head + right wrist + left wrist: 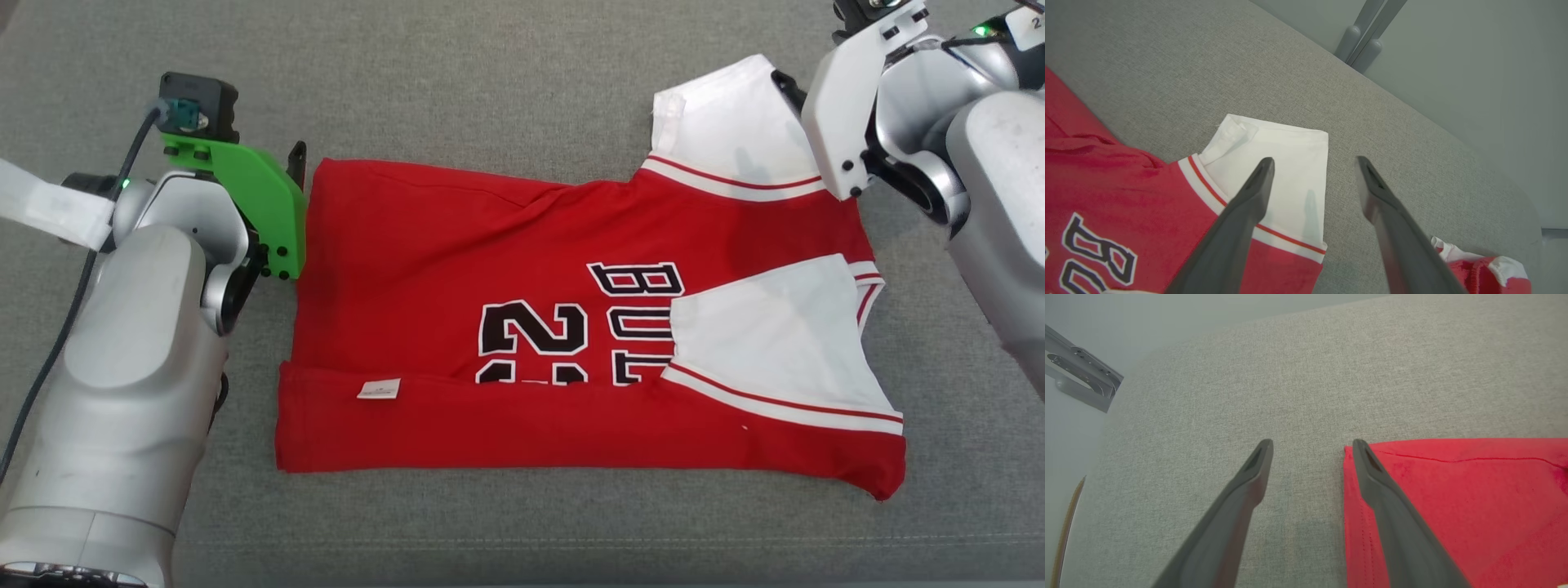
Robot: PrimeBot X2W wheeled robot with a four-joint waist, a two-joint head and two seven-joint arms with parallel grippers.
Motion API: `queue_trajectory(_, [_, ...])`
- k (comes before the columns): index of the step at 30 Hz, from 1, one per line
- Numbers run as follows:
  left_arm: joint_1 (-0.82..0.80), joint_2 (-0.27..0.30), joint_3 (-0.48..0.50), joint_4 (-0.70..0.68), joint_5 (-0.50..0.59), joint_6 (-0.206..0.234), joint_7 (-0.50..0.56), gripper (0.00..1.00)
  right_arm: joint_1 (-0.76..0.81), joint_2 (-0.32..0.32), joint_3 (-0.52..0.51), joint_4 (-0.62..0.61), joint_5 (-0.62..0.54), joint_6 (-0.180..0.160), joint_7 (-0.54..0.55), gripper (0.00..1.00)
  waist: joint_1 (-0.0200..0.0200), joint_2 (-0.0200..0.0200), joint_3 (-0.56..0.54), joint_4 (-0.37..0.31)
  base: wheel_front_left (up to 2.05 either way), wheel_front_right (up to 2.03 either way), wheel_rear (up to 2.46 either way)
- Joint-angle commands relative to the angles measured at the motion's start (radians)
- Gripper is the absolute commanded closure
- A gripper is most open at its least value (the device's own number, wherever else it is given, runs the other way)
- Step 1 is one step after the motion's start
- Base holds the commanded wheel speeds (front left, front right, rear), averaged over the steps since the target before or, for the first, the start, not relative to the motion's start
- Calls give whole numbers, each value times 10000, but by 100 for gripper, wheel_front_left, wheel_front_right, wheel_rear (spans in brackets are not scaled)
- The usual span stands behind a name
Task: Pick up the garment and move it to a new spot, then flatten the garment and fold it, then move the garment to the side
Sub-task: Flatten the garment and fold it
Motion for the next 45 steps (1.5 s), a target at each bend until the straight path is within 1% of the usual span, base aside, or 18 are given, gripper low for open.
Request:
queue_trajectory(1, [-166, 17, -41, 58, 20, -52, 62, 0, -160, -64, 63, 49, 92, -16, 9, 0, -2, 0, 703, -27, 0, 0, 0])
queue_trajectory(6, [-853, -84, -178, 513, -148, -247, 634, 0, -1177, -271, 631, 695, 255, -16, -211, 0, -2, 0, 1096, 37, 0, 0, 0])
queue_trajectory(10, [-1170, -83, -312, 702, -234, -379, 857, 0, -1709, -339, 988, 1179, 401, -16, -431, 0, -2, 0, 1232, 88, 0, 0, 0])
queue_trajectory(15, [-1349, -182, -374, 978, -434, -421, 1121, 0, -2030, -324, 1336, 1729, 582, -16, -702, 0, -2, 0, 1283, 115, 0, 0, 0])
queue_trajectory(22, [-1621, -396, -349, 1103, -610, -441, 914, 0, -2329, -322, 1578, 2275, 761, -16, -1069, 0, -2, 0, 1476, 173, 0, 0, 0])
queue_trajectory(25, [-1687, -431, -433, 1233, -636, -456, 1104, 2, -2399, -357, 1670, 2500, 807, -16, -1191, 0, -2, 0, 1473, 190, 0, 0, 0])
queue_trajectory(26, [-1706, -438, -469, 1309, -620, -460, 1186, 12, -2422, -355, 1704, 2565, 821, -16, -1241, 0, -2, 0, 1473, 190, 0, 0, 0])
queue_trajectory(27, [-1663, -486, -489, 1356, -654, -466, 1248, 19, -2425, -343, 1731, 2642, 871, -16, -1234, 0, -2, 0, 1469, 192, 0, 0, 0])
queue_trajectory(28, [-1631, -537, -505, 1374, -715, -464, 1289, 33, -2434, -341, 1764, 2702, 879, -16, -1259, 0, -2, 0, 1469, 196, 0, 0, 0])
queue_trajectory(29, [-1615, -579, -513, 1377, -758, -473, 1296, 50, -2457, -340, 1796, 2740, 893, -16, -1285, 0, -2, 0, 1475, 198, 0, 0, 0])
queue_trajectory(30, [-1600, -626, -533, 1396, -819, -479, 1350, 58, -2484, -348, 1805, 2796, 914, -16, -1303, 0, -2, 0, 1486, 203, 0, 0, 0])
queue_trajectory(31, [-1601, -664, -571, 1401, -844, -494, 1360, 63, -2504, -364, 1820, 2846, 928, -16, -1315, 0, -2, 0, 1504, 212, 0, 0, 0])
queue_trajectory(32, [-1608, -695, -607, 1408, -864, -505, 1388, 72, -2526, -381, 1837, 2892, 929, -16, -1329, 0, -2, 0, 1525, 220, 0, 0, 0])
queue_trajectory(34, [-1601, -805, -651, 1446, -948, -523, 1468, 100, -2591, -402, 1839, 2975, 962, -16, -1336, 0, -2, 0, 1576, 249, 0, 0, 0])
queue_trajectory(37, [-1562, -972, -738, 1485, -1101, -560, 1616, 100, -2668, -460, 1807, 3116, 973, -16, -1385, 0, -2, 0, 1646, 332, 0, 0, 0])
queue_trajectory(40, [-1542, -1143, -845, 1462, -1152, -572, 1547, 100, -2734, -572, 1633, 3347, 860, -16, -1583, 0, -2, 0, 1713, 463, 0, 0, 0])
queue_trajectory(45, [-1568, -1334, -975, 1471, -1196, -588, 1451, 100, -2758, -541, 1263, 3755, 750, -16, -1928, 0, -2, 0, 1809, 695, 0, 0, 0])
